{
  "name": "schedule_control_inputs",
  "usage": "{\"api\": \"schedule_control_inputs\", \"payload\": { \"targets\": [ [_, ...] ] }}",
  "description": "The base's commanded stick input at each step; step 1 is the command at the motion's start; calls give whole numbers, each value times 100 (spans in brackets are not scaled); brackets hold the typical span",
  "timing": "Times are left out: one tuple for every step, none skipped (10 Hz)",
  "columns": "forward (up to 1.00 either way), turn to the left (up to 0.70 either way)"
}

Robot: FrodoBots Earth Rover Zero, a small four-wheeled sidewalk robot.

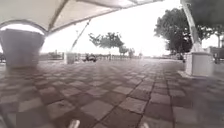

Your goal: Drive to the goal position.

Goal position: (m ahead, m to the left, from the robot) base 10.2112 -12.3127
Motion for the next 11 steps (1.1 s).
{"api": "schedule_control_inputs", "payload": {
  "targets": [
    [70, -35],
    [70, -35],
    [70, -35],
    [70, -35],
    [70, -35],
    [70, -35],
    [70, -34],
    [70, -34],
    [70, -34],
    [70, -35],
    [70, -34]
  ]
}}
